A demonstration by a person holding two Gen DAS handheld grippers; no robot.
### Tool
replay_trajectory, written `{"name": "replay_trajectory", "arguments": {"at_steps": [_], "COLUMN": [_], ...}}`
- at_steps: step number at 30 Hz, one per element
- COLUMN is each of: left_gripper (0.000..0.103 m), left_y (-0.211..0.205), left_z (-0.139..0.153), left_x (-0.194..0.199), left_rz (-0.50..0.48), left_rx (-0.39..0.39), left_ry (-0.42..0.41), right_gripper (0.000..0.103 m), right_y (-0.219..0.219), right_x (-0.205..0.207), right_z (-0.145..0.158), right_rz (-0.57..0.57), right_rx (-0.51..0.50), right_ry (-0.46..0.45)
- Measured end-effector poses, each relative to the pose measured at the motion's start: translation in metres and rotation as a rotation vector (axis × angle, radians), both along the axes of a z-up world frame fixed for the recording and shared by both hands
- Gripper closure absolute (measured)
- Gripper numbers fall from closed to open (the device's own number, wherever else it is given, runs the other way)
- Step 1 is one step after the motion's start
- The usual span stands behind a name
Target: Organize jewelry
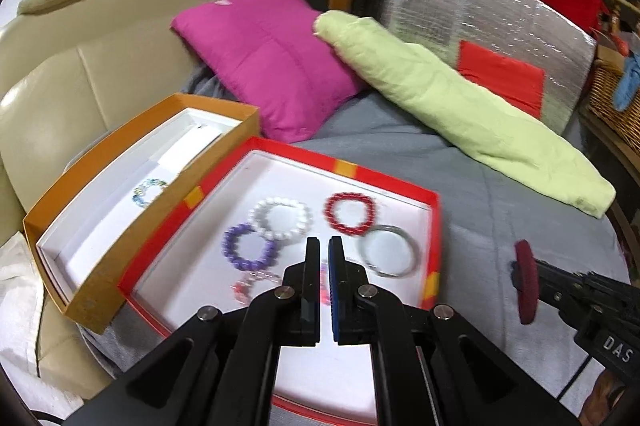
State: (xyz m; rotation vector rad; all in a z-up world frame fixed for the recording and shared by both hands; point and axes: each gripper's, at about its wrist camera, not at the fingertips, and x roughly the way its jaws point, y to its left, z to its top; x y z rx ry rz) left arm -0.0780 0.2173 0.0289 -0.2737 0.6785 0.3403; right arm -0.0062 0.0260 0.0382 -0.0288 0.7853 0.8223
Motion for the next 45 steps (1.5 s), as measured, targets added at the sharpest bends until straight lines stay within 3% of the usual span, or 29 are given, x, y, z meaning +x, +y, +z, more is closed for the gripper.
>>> {"name": "replay_trajectory", "arguments": {"at_steps": [19, 27, 34, 37, 39, 40, 41, 42, 45], "left_gripper": [0.099, 0.099, 0.099, 0.086, 0.056, 0.05, 0.042, 0.041, 0.041], "left_y": [0.077, 0.089, 0.094, 0.093, 0.094, 0.094, 0.093, 0.094, 0.093], "left_z": [-0.056, -0.067, -0.072, -0.068, -0.064, -0.061, -0.057, -0.054, -0.045], "left_x": [0.029, 0.034, 0.032, 0.03, 0.027, 0.024, 0.021, 0.019, 0.013], "left_rz": [0.028, 0.049, 0.074, 0.087, 0.1, 0.109, 0.121, 0.127, 0.137], "left_rx": [-0.105, -0.118, -0.132, -0.121, -0.119, -0.111, -0.098, -0.091, -0.086], "left_ry": [0.119, 0.136, 0.153, 0.154, 0.145, 0.137, 0.128, 0.124, 0.115], "right_gripper": [0.098, 0.098, 0.096, 0.096, 0.096, 0.094, 0.088, 0.083, 0.048], "right_y": [0.093, 0.11, 0.113, 0.111, 0.108, 0.107, 0.104, 0.101, 0.091], "right_x": [0.013, 0.003, 0.004, 0.004, 0.004, 0.003, 0.002, 0.002, -0.001], "right_z": [-0.062, -0.085, -0.084, -0.082, -0.079, -0.077, -0.073, -0.07, -0.058], "right_rz": [0.104, 0.171, 0.176, 0.164, 0.155, 0.153, 0.145, 0.137, 0.121], "right_rx": [-0.109, -0.2, -0.214, -0.208, -0.198, -0.194, -0.19, -0.185, -0.157], "right_ry": [0.115, 0.117, 0.129, 0.126, 0.126, 0.123, 0.115, 0.11, 0.092]}}
